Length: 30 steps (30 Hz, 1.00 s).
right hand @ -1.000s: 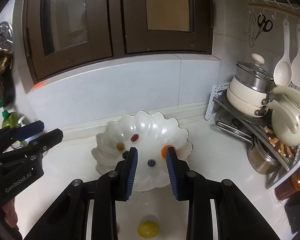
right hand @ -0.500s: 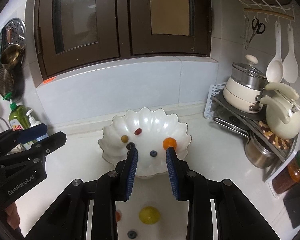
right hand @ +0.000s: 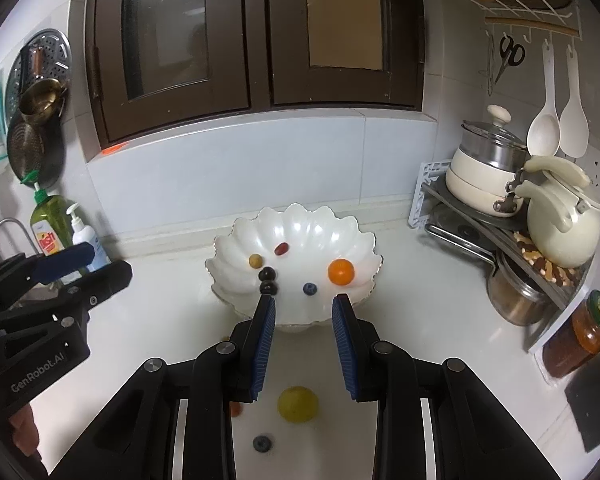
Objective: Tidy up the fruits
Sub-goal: 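Raise both open tools out of the bowl and back over the counter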
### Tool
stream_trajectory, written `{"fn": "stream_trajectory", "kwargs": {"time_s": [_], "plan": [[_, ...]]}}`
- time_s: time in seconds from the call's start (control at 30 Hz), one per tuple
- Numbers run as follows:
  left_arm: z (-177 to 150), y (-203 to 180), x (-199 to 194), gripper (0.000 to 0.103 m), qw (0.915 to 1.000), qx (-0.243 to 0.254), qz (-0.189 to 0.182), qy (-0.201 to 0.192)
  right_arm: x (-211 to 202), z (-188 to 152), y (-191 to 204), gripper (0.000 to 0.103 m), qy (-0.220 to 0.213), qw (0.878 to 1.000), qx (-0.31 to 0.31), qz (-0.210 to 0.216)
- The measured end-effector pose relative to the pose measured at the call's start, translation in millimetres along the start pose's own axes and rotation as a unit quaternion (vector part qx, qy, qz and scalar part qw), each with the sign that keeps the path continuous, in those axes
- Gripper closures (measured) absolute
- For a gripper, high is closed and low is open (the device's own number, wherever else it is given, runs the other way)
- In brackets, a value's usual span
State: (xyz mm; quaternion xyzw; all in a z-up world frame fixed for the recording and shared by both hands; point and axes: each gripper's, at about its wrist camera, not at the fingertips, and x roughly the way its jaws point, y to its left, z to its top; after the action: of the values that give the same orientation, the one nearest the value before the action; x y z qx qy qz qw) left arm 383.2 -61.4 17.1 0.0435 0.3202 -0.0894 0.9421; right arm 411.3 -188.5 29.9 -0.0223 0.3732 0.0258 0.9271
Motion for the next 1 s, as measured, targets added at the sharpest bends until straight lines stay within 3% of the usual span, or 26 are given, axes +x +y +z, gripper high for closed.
{"fn": "stream_trajectory", "kwargs": {"time_s": [0.23,0.37,0.83,1.0], "plan": [[-16,-2,1,0.055,0.9996,-0.021,-0.009,0.017,-5,-11,2,0.072,0.005,1.0,0.002,0.011],[-25,-2,0,0.055,0.9996,-0.022,0.007,0.018,-2,-19,4,0.06,0.013,1.0,-0.001,0.016],[-59,-7,0,0.055,0.9991,-0.023,0.025,0.026,4,-47,7,0.06,0.035,0.999,-0.013,0.02],[-70,-11,6,0.055,0.9988,-0.024,0.01,0.043,9,-58,5,0.06,0.044,0.999,-0.013,0.028]]}}
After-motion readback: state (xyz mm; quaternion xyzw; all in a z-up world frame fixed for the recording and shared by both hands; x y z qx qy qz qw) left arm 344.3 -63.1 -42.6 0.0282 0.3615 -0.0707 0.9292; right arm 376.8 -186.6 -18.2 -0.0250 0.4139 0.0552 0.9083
